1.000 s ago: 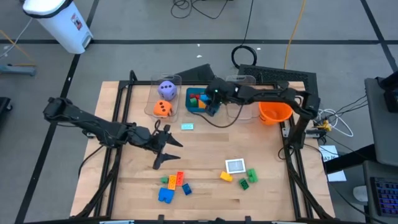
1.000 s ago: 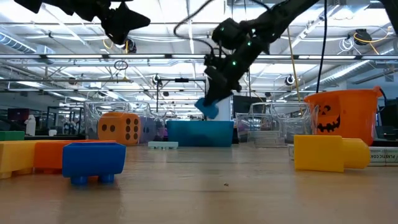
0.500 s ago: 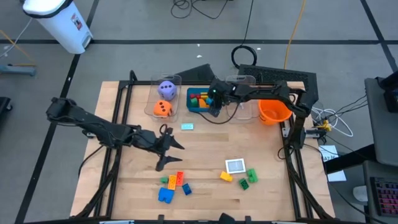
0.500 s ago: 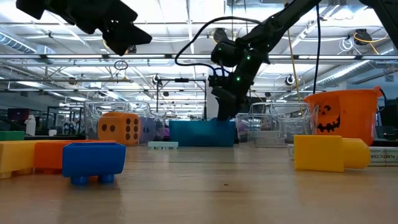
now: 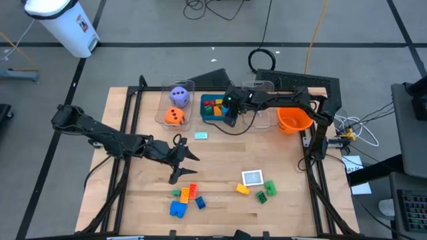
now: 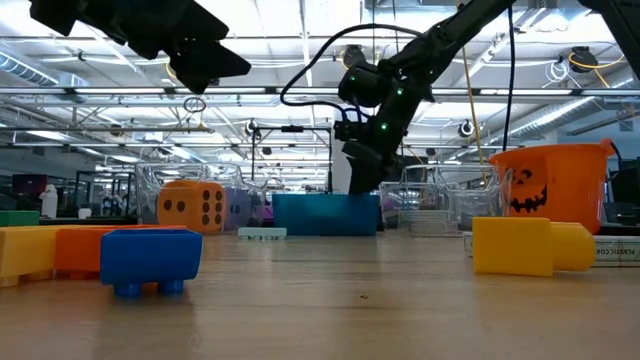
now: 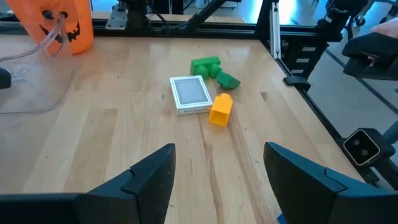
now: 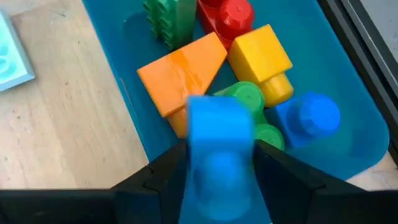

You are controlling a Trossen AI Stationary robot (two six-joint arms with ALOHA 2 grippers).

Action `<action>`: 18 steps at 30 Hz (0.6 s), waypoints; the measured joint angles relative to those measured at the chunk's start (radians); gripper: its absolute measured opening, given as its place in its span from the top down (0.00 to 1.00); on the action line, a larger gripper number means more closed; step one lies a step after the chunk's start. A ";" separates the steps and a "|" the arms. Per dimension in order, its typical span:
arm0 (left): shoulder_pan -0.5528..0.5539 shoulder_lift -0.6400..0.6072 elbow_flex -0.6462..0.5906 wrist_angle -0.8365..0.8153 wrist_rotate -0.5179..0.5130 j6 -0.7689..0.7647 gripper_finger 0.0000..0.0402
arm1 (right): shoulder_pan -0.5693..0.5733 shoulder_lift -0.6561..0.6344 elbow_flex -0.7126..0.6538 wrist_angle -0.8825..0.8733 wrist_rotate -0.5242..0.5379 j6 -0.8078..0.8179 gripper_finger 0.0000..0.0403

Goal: Pick & Place Toys
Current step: Put the blue game piece into the blue bin, then put the green game piece into the blue bin

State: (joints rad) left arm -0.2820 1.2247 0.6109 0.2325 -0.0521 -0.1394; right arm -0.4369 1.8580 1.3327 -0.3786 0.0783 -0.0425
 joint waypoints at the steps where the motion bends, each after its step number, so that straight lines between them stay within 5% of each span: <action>1: 0.000 0.000 0.000 0.001 0.000 0.000 0.38 | 0.001 0.000 0.000 0.000 -0.001 -0.003 0.55; 18: 0.000 -0.123 -0.001 -0.123 0.000 0.004 0.38 | 0.059 -0.179 -0.001 0.082 -0.003 0.006 0.44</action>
State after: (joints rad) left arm -0.2819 1.1013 0.6101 0.1094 -0.0525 -0.1352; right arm -0.3780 1.6792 1.3315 -0.2971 0.0753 -0.0361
